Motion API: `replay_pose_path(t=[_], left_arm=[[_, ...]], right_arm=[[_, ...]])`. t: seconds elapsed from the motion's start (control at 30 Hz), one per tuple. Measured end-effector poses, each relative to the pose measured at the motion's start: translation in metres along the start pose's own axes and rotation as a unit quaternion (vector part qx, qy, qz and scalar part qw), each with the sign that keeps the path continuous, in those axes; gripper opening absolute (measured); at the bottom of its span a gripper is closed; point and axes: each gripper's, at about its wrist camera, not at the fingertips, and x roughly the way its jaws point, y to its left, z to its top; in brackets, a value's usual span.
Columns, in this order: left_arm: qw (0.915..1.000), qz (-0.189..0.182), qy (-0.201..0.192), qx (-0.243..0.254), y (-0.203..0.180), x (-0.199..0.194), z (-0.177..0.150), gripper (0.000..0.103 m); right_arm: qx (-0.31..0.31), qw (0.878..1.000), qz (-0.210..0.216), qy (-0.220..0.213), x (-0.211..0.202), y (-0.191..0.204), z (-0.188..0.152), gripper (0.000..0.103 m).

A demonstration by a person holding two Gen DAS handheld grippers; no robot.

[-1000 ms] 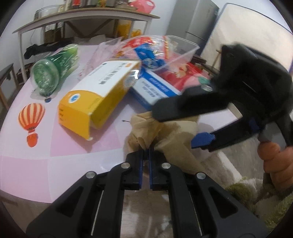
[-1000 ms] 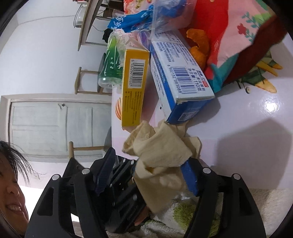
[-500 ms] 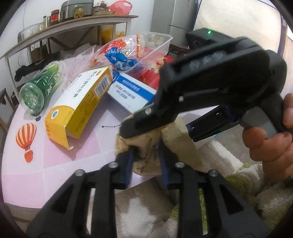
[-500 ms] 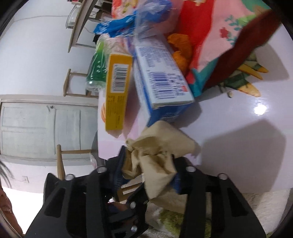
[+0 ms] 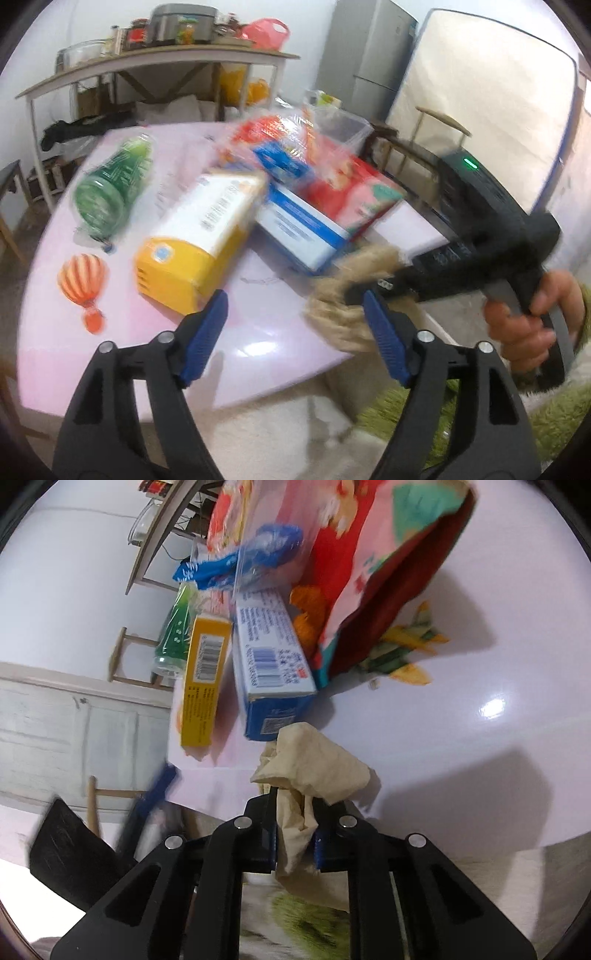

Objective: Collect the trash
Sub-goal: 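Grasp the yellow-and-white medicine box with the left gripper while the right holds the towel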

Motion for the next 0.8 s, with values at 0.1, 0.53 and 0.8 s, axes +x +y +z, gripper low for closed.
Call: replay_pose_path(t=[0.1,0.53,0.8], left_arm=[[0.9984,0.05,-0.025,0.005,0.02,0.0,0.022,0.084],[0.9952,-0.03,0.078,-0.052,0.101,0.073,0.072,0.09],[0.9906,-0.055,0.117,-0.046,0.088,0.084,0.065,0.09]], right_arm=[[-0.019,0.999,-0.033,-0.024,-0.013,-0.002,0.0,0.014],[-0.024,0.998,-0.042,-0.042,-0.029,-0.02,0.007,0.014],[-0.021,0.999,-0.023,-0.023,-0.028,-0.032,0.014,0.014]])
